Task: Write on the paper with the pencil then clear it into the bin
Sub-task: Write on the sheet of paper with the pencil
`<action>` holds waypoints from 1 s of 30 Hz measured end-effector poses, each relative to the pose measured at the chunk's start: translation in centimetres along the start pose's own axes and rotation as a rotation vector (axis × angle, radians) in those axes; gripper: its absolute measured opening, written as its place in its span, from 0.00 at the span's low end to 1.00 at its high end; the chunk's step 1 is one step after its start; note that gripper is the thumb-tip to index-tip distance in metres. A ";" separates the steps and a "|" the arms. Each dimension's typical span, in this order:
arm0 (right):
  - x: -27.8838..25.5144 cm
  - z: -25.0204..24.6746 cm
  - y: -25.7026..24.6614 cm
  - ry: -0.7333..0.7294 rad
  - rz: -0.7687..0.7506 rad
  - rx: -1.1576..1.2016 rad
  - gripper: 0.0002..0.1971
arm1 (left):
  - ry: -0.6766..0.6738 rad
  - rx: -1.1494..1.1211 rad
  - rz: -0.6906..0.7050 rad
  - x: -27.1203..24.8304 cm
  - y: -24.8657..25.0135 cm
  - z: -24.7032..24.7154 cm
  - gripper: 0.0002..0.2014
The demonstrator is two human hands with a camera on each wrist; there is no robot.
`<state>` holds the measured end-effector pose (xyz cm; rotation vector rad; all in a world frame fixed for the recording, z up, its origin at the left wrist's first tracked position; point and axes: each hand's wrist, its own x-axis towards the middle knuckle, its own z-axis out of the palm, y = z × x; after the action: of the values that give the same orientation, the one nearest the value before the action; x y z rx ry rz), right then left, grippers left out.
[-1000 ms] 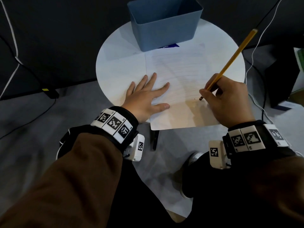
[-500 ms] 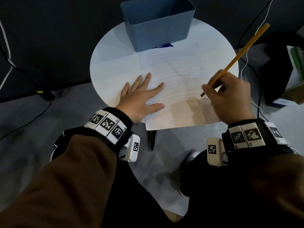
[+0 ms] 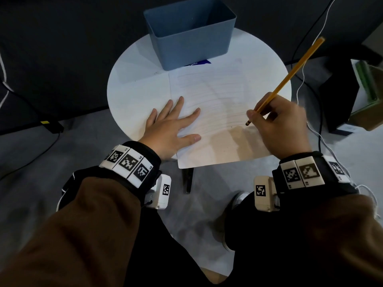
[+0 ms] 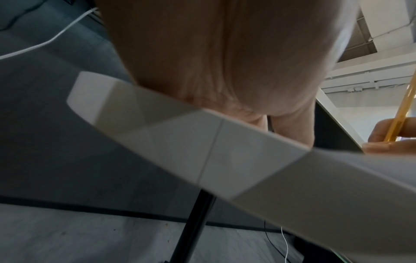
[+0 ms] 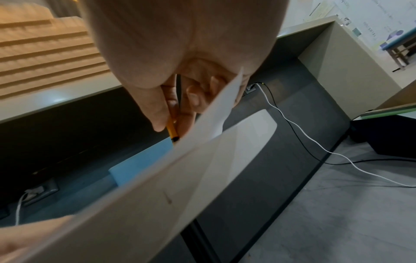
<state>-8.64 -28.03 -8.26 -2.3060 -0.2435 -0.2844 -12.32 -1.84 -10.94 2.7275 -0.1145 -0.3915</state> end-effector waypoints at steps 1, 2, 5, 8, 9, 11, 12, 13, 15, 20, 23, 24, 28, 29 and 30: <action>-0.1 0.1 -0.1 -0.014 -0.009 0.009 0.07 | 0.001 0.000 0.000 0.0 0.0 0.0 0.32; -0.1 0.3 -0.2 -0.029 -0.020 0.015 0.07 | 0.002 0.000 0.000 0.0 0.0 0.0 0.32; -0.4 0.9 -0.6 -0.078 -0.049 0.040 0.07 | 0.002 0.009 0.001 0.0 0.1 0.0 0.32; -0.7 1.2 -0.9 -0.153 -0.092 0.011 0.09 | 0.001 0.013 0.000 0.0 0.1 0.0 0.32; -0.7 1.1 -0.8 -0.162 -0.096 -0.013 0.09 | 0.002 0.010 0.001 0.0 0.1 0.0 0.32; -0.5 0.6 -0.4 -0.138 -0.082 -0.050 0.10 | 0.005 0.005 0.006 0.0 0.1 0.1 0.32; -0.3 0.3 -0.2 -0.116 -0.066 -0.053 0.09 | 0.005 0.003 0.007 0.0 0.0 0.1 0.32; -0.2 0.0 0.0 -0.092 -0.047 -0.044 0.09 | 0.004 0.003 0.007 0.0 0.0 0.1 0.32; -0.1 -0.2 -0.1 -0.064 -0.018 -0.017 0.08 | 0.002 0.007 0.005 0.0 0.0 0.1 0.32; -0.7 1.4 -1.3 -0.174 -0.056 0.049 0.08 | 0.004 -0.003 0.005 0.0 0.0 0.0 0.33; -0.6 1.3 -0.9 -0.178 -0.065 0.000 0.08 | 0.001 -0.010 0.005 0.0 0.0 0.0 0.32; -0.4 0.9 -0.6 -0.162 -0.050 -0.014 0.08 | 0.001 -0.009 0.004 0.0 0.0 0.0 0.32; 0.0 -0.1 0.0 -0.086 0.000 -0.029 0.07 | 0.004 -0.011 0.003 0.0 0.1 0.0 0.32; 0.0 0.0 -0.2 -0.080 0.005 -0.014 0.07 | 0.005 -0.006 0.003 0.0 0.0 0.0 0.32; -0.1 0.1 -0.4 -0.084 0.005 0.001 0.07 | 0.006 0.001 0.003 0.0 0.0 0.0 0.32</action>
<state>-8.82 -27.65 -8.09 -2.3200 -0.2802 -0.1857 -12.28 -1.88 -10.94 2.7291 -0.1172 -0.3830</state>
